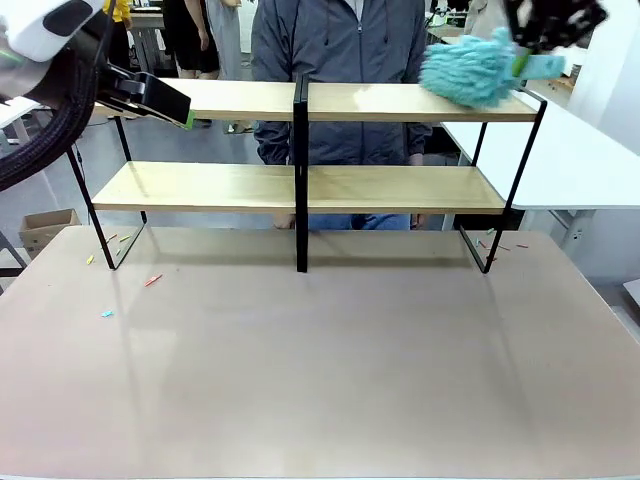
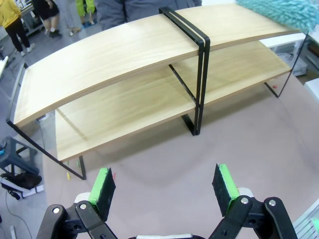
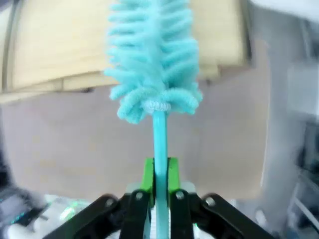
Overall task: Clean the shelves.
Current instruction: Clean another randomly selected level of the Shelf with the Duster.
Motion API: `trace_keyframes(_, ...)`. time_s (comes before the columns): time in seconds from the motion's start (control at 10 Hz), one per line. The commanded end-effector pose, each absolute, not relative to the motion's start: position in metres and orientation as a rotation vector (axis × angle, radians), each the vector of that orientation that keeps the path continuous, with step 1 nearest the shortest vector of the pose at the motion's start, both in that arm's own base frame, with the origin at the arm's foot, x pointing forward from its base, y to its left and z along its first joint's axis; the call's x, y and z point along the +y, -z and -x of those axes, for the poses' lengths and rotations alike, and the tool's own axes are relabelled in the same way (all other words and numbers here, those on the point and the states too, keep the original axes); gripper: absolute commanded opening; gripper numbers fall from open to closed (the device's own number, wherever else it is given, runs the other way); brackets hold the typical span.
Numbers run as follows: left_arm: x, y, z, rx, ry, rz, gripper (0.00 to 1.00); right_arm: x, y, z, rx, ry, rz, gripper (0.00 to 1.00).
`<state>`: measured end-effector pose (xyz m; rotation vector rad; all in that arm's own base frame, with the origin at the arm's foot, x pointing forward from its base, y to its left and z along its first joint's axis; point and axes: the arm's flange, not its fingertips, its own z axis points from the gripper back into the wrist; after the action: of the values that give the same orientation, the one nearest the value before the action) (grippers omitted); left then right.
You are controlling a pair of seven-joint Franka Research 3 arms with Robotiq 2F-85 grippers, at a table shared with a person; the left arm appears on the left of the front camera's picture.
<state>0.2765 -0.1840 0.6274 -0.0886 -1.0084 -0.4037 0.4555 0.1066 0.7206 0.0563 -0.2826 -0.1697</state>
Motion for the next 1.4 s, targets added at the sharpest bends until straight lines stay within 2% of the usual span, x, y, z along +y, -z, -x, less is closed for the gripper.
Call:
trace_keyframes(0.0, -0.183, -0.628, -0.276, -1.017, 0.401, 0.081, 1.00, 0.096, -0.727, -0.438, -0.221, 0.484, -0.007, 0.12)
trace_keyframes(0.2, -0.183, -0.628, -0.276, -1.017, 0.401, 0.081, 1.00, 0.081, -0.732, -0.428, -0.260, 0.491, -0.088, 0.12)
trace_keyframes(0.6, -0.183, -0.628, -0.276, -1.017, 0.401, 0.081, 1.00, 0.084, -0.733, -0.431, -0.303, 0.224, -0.270, 0.12)
trace_keyframes(0.9, -0.183, -0.628, -0.276, -1.017, 0.401, 0.081, 1.00, 0.074, -0.738, -0.420, -0.405, 0.138, -0.357, 0.12)
trace_keyframes(1.1, -0.183, -0.628, -0.276, -1.017, 0.401, 0.081, 1.00, 0.066, -0.738, -0.415, -0.369, -0.031, -0.465, 0.12)
trace_keyframes(1.3, -0.183, -0.628, -0.276, -1.017, 0.401, 0.081, 1.00, 0.034, -0.742, -0.402, -0.365, -0.239, -0.647, 0.12)
